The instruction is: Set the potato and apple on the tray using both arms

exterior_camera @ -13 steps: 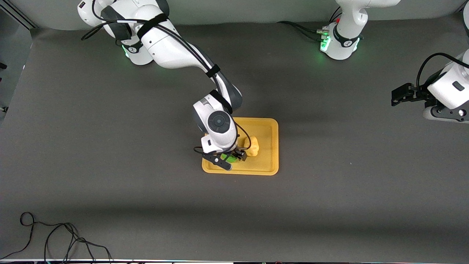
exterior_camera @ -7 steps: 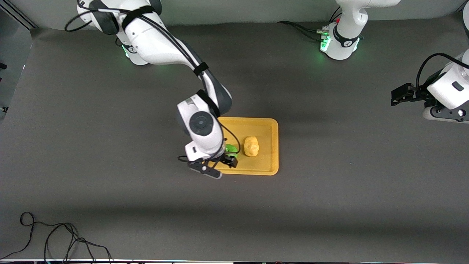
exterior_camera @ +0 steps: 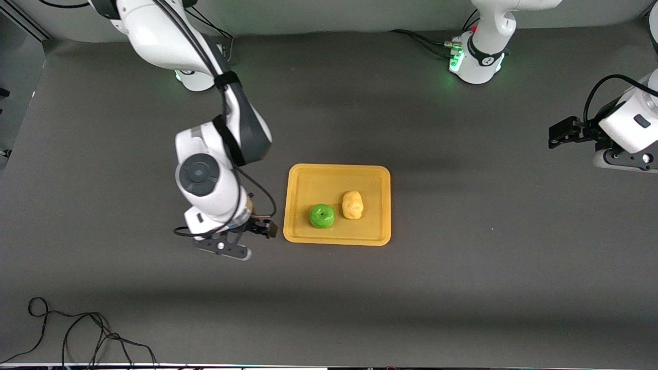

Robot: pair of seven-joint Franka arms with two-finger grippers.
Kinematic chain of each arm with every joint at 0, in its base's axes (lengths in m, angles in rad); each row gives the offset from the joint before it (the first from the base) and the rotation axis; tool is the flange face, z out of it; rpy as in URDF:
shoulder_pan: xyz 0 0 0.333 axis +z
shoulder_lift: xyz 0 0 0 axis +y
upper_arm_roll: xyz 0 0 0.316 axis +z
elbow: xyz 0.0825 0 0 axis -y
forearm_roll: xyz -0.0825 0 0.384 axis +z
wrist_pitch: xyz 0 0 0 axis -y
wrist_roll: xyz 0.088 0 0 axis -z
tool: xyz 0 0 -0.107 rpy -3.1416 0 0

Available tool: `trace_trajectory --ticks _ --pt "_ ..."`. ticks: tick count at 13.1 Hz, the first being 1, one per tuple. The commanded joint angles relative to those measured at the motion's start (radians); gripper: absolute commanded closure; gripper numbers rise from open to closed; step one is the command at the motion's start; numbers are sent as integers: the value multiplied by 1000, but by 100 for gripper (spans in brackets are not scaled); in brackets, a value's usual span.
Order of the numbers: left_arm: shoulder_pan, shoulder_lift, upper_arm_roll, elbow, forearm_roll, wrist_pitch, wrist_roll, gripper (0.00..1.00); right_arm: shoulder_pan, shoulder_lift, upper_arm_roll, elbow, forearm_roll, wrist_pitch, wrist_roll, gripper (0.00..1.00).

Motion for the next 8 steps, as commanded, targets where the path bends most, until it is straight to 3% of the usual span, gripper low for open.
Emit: trace_trajectory --ticks 1,5,8 --pt "-14 -17 11 -11 -7 -6 -14 0 -57 -183 3 -175 16 -31 -179 0" --pt "-14 -17 11 -12 -7 -6 -14 0 -71 -364 -67 -358 15 -30 -331 0" --pt "-14 -17 11 -12 -7 -4 -14 0 -69 -448 -129 -413 13 -48 -410 0"
